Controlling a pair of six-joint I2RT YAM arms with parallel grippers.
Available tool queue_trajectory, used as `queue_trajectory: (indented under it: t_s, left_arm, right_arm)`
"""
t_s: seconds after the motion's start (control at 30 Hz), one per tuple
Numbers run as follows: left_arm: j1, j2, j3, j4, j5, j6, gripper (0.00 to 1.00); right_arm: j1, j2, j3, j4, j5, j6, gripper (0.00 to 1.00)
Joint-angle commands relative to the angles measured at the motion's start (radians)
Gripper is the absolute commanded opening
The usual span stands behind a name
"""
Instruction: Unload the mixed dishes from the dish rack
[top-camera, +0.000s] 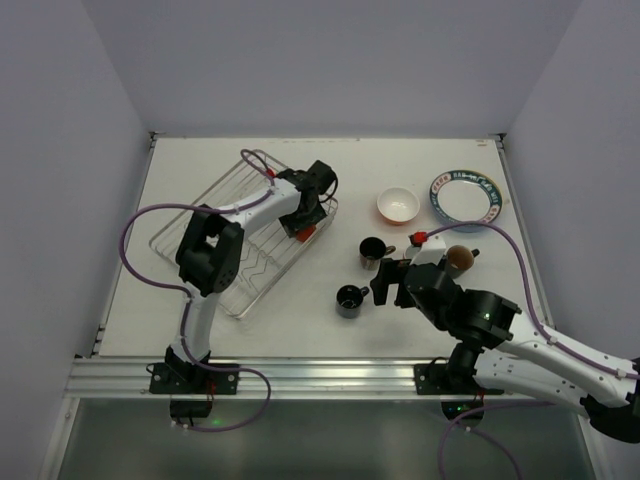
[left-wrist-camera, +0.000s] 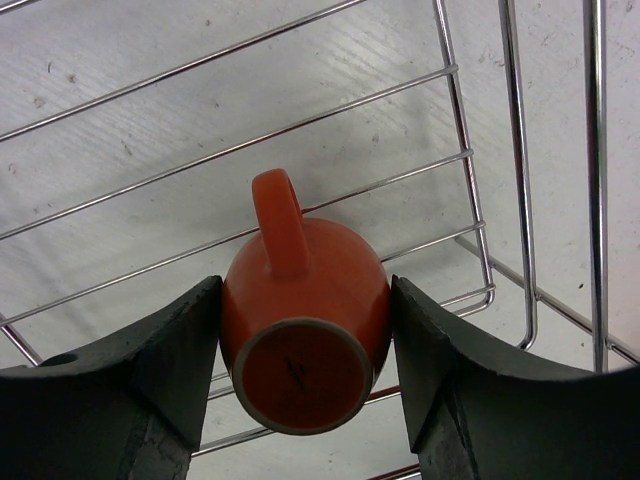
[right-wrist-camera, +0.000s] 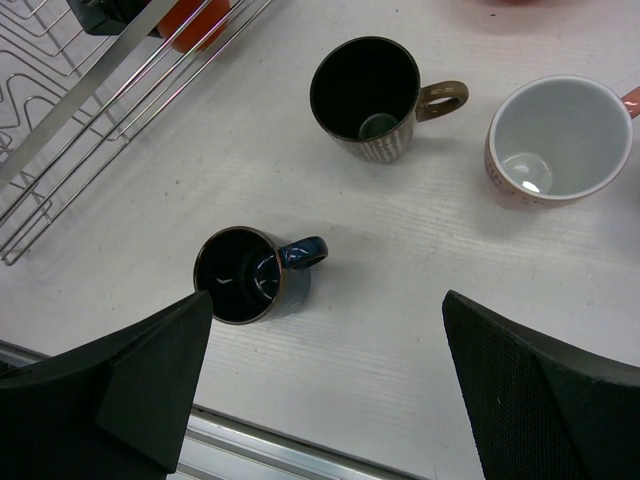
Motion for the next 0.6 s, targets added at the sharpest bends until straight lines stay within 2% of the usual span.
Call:
queue_trajectory:
  t_s: [0.0,0.13,0.23,0.4,0.57]
  left_arm:
    - [-0.006,-0.031,-0.006,-0.031,-0.047,-0.077,0.38]
    - [-0.006,-0.062,-0.043,-0.026,-0.055,-0.120,0.26]
    - [-0.006,-0.099,-0.068,-0.007,-0.066,-0.136,0.11]
    - [-0.006,-0.171,-0.098,0.021,-0.080,-0.147,0.00]
    - [-0.006,-0.249,-0.132,0.041,-0.092,-0.151,0.00]
  right_arm:
    - [-0.002,-0.011,-0.003,0.035,0.022,0.005,0.99]
    - [-0.002,-0.029,-0.012,0.030,0.034,0.017,0.99]
    - [-0.002,-0.043,-0.019,0.030,0.043,0.020,0.99]
    - [-0.002,-0.052,-0.026,0.032,0.046,0.031,0.99]
    - [-0.030,-0.037,-0.031,0.033,0.005,0.054,0.99]
